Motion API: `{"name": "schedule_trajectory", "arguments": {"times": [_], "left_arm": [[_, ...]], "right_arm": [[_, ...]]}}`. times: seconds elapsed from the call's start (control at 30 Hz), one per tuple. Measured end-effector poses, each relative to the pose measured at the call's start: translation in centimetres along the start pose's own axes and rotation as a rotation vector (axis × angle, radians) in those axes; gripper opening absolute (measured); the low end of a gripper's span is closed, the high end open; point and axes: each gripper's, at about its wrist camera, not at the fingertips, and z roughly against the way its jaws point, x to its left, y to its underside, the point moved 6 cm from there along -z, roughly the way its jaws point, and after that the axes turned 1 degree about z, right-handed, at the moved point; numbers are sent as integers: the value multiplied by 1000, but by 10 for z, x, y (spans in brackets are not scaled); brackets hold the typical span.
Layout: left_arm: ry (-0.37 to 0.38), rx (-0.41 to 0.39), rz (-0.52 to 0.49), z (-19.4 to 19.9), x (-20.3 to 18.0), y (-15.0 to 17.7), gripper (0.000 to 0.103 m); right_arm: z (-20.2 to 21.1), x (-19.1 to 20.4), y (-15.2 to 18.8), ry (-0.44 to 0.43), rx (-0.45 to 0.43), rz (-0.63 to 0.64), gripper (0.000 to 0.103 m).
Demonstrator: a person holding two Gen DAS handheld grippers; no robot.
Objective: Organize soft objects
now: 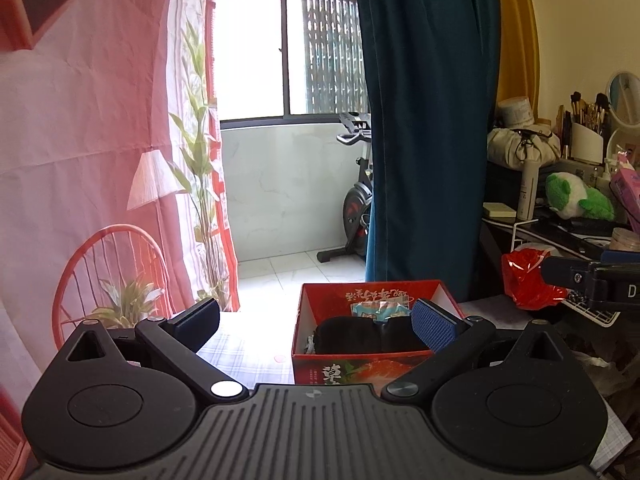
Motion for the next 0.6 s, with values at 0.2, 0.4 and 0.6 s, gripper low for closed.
{"name": "schedule_trajectory", "arguments": {"times": [0.2, 0.4, 0.6], "left_arm": [[-8, -5, 34, 9, 6, 2, 103], [-14, -9, 35, 11, 6, 1, 103], [-18, -2, 36, 10, 6, 4, 103]], "right_arm": [[12, -1, 4, -16, 3, -16, 103], [16, 0, 5, -7, 4, -18, 103], [17, 0, 7, -1, 12, -22, 103]]}}
